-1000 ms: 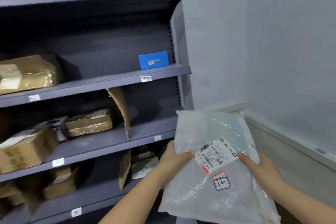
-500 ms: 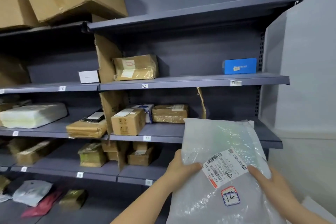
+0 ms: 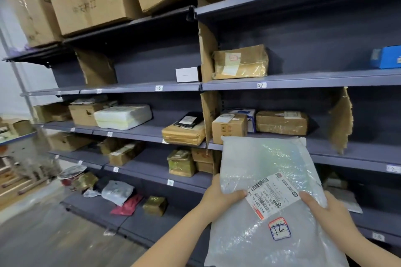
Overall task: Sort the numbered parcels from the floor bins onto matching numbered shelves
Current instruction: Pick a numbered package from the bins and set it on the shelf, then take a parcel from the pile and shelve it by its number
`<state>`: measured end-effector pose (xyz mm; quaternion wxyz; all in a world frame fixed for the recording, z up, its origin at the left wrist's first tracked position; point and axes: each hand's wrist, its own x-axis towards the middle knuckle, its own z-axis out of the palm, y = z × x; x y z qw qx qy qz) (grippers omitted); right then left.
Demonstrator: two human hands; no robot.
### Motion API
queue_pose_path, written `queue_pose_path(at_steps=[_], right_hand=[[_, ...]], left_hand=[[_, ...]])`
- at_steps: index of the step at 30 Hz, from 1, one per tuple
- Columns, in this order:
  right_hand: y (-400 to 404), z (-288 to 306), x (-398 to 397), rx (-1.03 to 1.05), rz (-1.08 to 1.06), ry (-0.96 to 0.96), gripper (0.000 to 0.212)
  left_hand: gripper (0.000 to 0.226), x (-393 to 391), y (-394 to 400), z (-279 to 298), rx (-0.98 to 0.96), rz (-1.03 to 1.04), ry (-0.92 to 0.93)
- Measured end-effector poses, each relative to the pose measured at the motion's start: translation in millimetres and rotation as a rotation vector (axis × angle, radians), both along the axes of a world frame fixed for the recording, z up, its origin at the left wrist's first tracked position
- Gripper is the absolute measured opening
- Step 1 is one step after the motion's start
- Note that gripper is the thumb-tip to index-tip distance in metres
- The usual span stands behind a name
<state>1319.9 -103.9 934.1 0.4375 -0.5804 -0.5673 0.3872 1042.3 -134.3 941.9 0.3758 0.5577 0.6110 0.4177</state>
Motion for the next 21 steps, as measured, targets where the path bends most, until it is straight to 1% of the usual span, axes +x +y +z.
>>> queue_pose_path(at_steps=[3, 5, 7, 10, 11, 12, 14, 15, 16, 19, 21], right_hand=[[-2, -6, -45, -0.004, 0.045, 0.024, 0.039], [-5, -7, -67, -0.002, 0.070, 0.040, 0.036], [-5, -7, -81, -0.002, 0.084, 0.044, 0.035], [-5, -5, -90, -0.015, 0.083, 0.045, 0.038], [-5, -5, -90, -0.015, 0.077, 0.038, 0.038], [-4, -5, -90, -0.012, 0.070, 0.028, 0.039], [-4, -6, -84, 0.003, 0.065, 0.008, 0.041], [-4, -6, -80, 0.004, 0.058, 0.003, 0.041], [-6, -6, -75, 0.001, 0.051, 0.003, 0.040], [-12, -4, -54, -0.003, 0.020, 0.008, 0.035], [-15, -3, -37, -0.005, -0.006, 0.016, 0.035]], left_hand=[[0.064, -42, -17, 4, 0.007, 0.038, 0.021], [0.059, -62, -24, 7, 0.006, 0.027, 0.037], [0.056, -74, -26, 8, 0.014, 0.023, 0.032], [0.039, -75, -30, 13, 0.042, 0.077, 0.009], [0.040, -73, -30, 15, 0.046, 0.103, 0.006], [0.047, -73, -30, 16, 0.044, 0.120, -0.001], [0.070, -72, -24, 12, 0.046, 0.103, -0.010], [0.074, -66, -21, 11, 0.046, 0.090, -0.026], [0.073, -61, -17, 10, 0.052, 0.074, -0.046], [0.057, -40, -9, 12, 0.071, 0.000, -0.064], [0.071, -27, 0, 10, 0.072, -0.057, -0.012]])
